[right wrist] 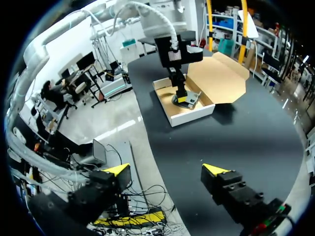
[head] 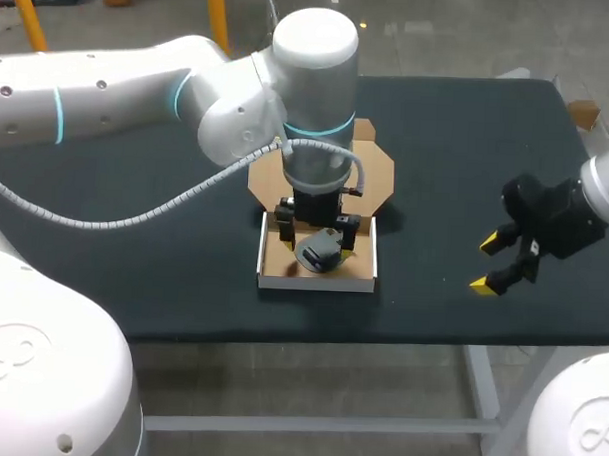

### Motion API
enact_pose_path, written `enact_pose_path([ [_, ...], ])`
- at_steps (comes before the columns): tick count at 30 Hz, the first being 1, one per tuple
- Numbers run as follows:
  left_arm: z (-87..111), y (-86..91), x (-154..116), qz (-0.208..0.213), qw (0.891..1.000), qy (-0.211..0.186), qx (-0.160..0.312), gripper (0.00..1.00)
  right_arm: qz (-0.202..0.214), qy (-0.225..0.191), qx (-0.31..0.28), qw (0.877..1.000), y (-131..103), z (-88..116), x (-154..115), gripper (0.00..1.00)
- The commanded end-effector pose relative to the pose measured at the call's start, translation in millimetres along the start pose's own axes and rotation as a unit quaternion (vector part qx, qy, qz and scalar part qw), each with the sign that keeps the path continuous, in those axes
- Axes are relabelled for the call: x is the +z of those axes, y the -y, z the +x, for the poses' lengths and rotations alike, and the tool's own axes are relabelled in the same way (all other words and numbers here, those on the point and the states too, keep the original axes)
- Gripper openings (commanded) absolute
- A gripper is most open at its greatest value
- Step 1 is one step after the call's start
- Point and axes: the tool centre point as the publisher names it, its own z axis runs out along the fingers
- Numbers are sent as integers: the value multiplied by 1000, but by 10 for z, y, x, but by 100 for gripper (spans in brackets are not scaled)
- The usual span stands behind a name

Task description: Assemble the packaging by folding the flat box into shape, placing the metal phone stand inside, and closing the box properly

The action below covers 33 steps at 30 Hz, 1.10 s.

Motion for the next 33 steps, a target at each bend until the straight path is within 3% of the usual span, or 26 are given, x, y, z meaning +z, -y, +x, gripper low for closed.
enact_pose_path([
  [1,39,-65,41,1,1000,4,-2,100,-2,-1,-1,1000,3,0,-12,100],
  [33,259,-832,136,-19,999,24,-45,100,-2,-1,-1,1000,3,0,-12,100],
])
